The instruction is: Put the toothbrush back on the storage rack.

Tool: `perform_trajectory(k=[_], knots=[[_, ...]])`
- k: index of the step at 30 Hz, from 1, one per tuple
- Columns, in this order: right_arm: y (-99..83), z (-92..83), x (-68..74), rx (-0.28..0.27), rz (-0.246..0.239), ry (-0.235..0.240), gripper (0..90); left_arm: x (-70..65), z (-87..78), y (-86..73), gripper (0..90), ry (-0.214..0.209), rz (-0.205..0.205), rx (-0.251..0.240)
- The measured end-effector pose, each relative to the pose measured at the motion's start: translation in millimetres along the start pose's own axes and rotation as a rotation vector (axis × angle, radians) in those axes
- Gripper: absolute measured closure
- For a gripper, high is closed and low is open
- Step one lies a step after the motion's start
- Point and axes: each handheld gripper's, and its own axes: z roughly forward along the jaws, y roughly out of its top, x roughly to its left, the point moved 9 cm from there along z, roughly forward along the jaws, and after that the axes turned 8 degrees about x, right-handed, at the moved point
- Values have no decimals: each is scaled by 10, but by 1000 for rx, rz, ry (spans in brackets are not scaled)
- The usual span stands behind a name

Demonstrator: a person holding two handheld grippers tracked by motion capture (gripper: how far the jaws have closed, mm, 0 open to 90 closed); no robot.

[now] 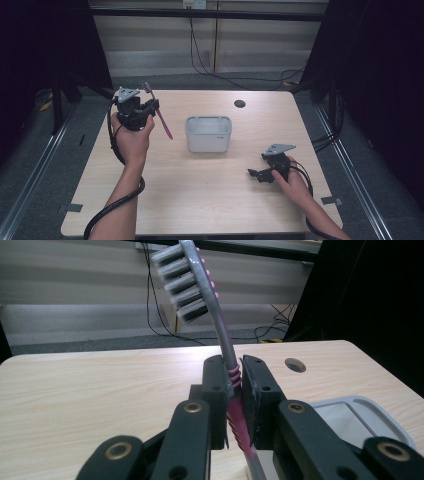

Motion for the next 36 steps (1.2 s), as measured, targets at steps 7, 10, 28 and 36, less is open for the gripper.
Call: perform_trajectory(k=[7, 10, 28, 36], knots=[[0, 0, 2, -2, 1, 1, 133, -49, 20, 60, 814, -6, 2, -9], [0, 0, 2, -2, 1, 0, 133, -81, 44, 85, 814, -3, 9, -15], [0, 0, 2, -2, 1, 0, 133, -238, 116, 214, 813, -4, 38, -49], [0, 0, 2, -2, 1, 0, 132, -295, 196, 195, 813, 6, 58, -45]])
